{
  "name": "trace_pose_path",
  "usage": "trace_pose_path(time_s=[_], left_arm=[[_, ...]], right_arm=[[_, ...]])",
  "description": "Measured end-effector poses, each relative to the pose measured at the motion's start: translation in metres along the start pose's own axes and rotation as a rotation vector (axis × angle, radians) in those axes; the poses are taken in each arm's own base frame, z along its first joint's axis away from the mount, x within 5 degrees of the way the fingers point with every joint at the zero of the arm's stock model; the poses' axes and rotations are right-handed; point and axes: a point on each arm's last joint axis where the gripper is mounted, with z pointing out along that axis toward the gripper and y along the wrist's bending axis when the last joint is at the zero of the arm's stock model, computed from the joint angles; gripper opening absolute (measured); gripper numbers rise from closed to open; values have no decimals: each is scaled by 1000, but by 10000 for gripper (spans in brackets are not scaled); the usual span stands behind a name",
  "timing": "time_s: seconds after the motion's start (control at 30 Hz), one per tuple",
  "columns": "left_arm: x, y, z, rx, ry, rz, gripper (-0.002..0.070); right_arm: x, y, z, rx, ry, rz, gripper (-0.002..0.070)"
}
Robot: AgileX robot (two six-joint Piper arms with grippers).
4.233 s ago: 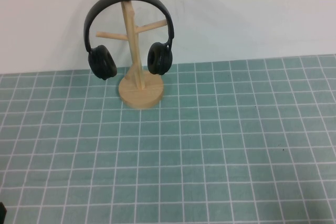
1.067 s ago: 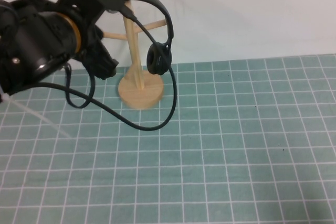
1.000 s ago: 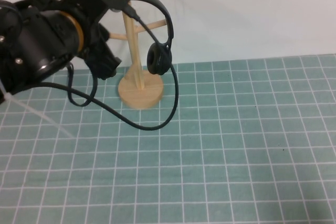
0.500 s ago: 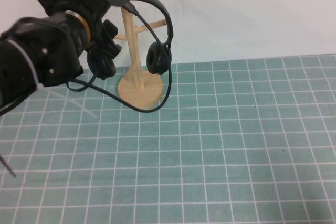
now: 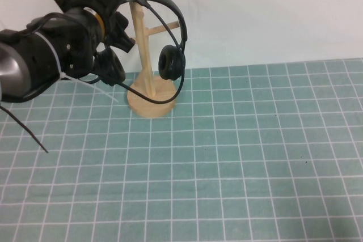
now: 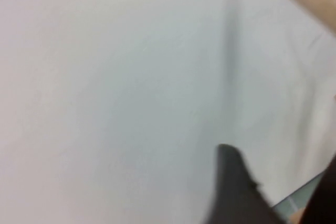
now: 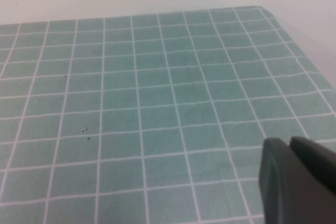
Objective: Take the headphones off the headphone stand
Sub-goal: Pick up the headphones from the headphone stand
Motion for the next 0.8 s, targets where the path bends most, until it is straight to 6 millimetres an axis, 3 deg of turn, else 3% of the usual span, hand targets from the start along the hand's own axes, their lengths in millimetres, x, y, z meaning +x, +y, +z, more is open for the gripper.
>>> trace_pose_path(time_s=[0.2, 0.27, 0.47, 0.57, 0.67, 0.8], left_arm=[[-3, -3, 0, 28, -28, 7, 99], [-3, -3, 1, 31, -29, 6, 59], [-3, -2, -1, 25, -29, -8, 46], [-8, 7, -11, -11, -28, -40, 46], [-20, 18, -33, -39, -48, -96, 46], [-39, 27, -82, -20, -44, -161, 46]], right_arm=[[0, 0, 0, 0, 0, 0, -8], [0, 0, 0, 0, 0, 0, -8], [0, 0, 0, 0, 0, 0, -8], [0, 0, 0, 0, 0, 0, -8], [0, 0, 0, 0, 0, 0, -8], [0, 0, 0, 0, 0, 0, -8]])
